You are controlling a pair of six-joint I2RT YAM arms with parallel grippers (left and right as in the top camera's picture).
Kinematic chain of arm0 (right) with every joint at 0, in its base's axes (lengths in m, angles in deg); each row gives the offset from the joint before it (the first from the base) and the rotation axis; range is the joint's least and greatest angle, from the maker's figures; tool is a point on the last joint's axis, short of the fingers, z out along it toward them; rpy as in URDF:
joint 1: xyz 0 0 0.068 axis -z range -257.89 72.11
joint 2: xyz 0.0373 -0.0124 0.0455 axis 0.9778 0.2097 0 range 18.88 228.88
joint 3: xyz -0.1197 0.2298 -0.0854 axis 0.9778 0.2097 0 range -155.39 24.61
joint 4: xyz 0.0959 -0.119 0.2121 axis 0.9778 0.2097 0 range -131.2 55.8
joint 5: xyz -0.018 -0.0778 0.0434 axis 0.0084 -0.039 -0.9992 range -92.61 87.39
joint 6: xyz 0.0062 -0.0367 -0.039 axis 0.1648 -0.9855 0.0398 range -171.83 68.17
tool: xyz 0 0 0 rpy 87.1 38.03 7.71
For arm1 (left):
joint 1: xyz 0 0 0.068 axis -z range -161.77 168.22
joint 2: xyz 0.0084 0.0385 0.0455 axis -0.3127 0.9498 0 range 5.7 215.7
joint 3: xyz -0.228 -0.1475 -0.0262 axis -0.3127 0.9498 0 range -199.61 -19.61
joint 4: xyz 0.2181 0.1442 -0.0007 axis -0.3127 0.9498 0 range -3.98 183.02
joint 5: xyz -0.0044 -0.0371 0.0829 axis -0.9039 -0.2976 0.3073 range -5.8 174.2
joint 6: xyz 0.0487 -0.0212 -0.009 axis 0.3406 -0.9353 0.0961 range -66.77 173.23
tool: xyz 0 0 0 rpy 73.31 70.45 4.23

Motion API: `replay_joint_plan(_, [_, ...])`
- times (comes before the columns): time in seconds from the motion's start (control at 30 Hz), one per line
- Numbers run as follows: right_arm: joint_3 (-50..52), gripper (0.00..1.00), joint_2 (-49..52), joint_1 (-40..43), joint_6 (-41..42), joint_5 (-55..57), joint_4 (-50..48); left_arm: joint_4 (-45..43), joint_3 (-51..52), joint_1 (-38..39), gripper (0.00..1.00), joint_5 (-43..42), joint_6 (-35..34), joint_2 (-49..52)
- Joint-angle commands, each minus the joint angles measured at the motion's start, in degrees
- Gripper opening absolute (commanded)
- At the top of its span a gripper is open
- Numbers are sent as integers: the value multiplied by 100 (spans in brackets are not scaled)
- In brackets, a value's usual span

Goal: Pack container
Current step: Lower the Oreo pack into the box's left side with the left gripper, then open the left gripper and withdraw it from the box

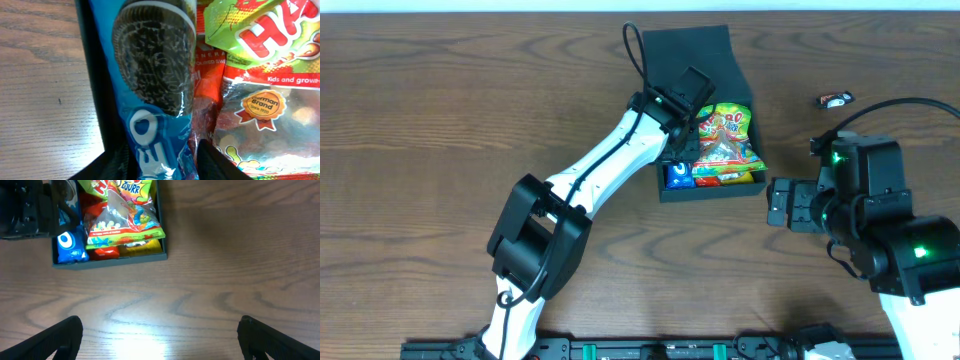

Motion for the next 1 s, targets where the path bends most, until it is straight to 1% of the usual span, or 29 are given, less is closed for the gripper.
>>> replay_joint_plan(0.0, [-7, 99, -4, -48, 70, 22, 7, 35, 9, -20, 49, 114, 2, 83])
replay_joint_plan(0.07, [-7, 99, -4, -48, 70, 22, 4, 46, -66, -20, 51, 111, 4, 81])
replay_joint_plan(0.13, [-7, 99, -4, -48, 70, 22, 7, 74, -190, -20, 56, 114, 7, 55])
replay_joint_plan(0.2, [-7, 99, -4, -48, 68, 22, 7, 133, -374, -20, 68, 114, 7, 28])
replay_joint_plan(0.23, [-7, 99, -4, -48, 68, 22, 4, 192, -487, -20, 77, 111, 4, 24])
replay_joint_plan(0.3, [-7, 99, -4, -48, 68, 22, 7, 378, -780, -20, 91, 114, 4, 24])
replay_joint_plan(0.33, [-7, 99, -4, -48, 70, 22, 4, 446, -896, -20, 93, 114, 7, 24])
replay_joint_plan(0.43, [-7, 99, -4, -48, 70, 22, 7, 531, -1145, -20, 96, 114, 4, 24])
replay_joint_plan(0.5, [-7, 99, -4, -48, 68, 22, 4, 389, -1178, -20, 98, 114, 57, 24])
replay_joint_plan(0.7, [-7, 99, -4, -48, 70, 22, 7, 15, -1178, -92, 98, 157, 308, 61])
replay_joint_plan(0.97, [-7, 99, -4, -48, 68, 22, 4, -393, -1176, -273, 96, -68, 302, 181])
